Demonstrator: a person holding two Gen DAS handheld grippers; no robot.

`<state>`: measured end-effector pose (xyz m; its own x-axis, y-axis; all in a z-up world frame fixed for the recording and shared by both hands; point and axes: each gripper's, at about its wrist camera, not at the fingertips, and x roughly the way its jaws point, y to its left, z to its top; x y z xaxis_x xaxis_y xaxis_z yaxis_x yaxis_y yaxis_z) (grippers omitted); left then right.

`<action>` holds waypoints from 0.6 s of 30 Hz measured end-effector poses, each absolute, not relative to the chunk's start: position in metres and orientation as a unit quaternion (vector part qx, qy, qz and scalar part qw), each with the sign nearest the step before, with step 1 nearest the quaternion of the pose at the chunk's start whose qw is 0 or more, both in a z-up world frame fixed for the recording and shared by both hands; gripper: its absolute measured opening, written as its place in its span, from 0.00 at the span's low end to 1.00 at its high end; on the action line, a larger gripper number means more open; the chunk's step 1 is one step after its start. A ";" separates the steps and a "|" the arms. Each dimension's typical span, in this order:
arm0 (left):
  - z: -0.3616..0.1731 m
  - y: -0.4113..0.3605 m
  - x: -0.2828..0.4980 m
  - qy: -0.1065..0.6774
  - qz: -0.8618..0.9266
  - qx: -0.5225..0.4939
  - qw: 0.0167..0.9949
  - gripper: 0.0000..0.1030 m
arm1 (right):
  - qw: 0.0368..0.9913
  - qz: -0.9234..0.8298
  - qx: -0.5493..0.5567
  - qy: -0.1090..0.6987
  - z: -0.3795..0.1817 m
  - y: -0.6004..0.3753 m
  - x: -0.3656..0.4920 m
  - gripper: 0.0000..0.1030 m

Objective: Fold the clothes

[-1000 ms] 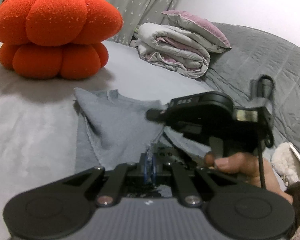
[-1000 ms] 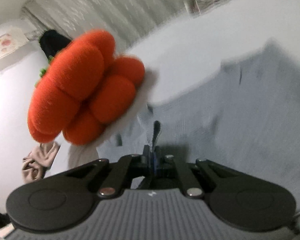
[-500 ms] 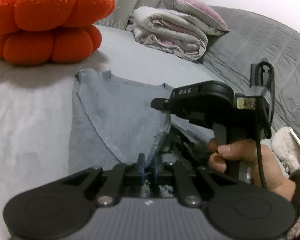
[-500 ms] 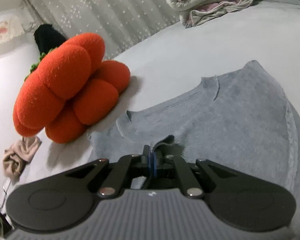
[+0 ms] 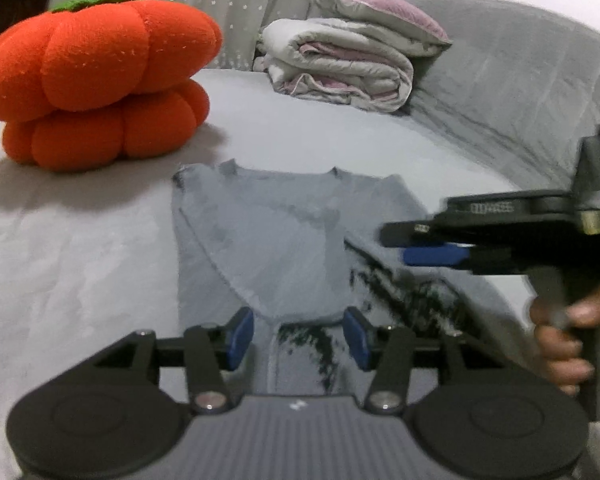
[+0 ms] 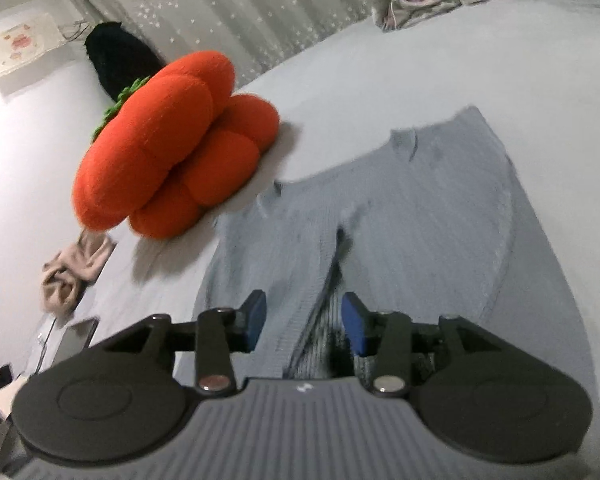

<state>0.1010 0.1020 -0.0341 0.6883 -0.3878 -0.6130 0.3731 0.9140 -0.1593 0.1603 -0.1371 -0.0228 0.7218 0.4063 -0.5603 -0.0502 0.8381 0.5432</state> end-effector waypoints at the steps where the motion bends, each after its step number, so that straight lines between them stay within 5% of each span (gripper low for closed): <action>1: -0.034 0.102 0.097 0.337 -0.204 -0.001 0.919 0.49 | 0.888 0.132 0.258 0.357 -0.022 -0.140 0.149 0.45; 18: -0.052 0.103 -0.003 0.387 -0.112 0.120 0.907 0.45 | 0.799 0.207 0.359 0.436 -0.023 -0.137 0.065 0.50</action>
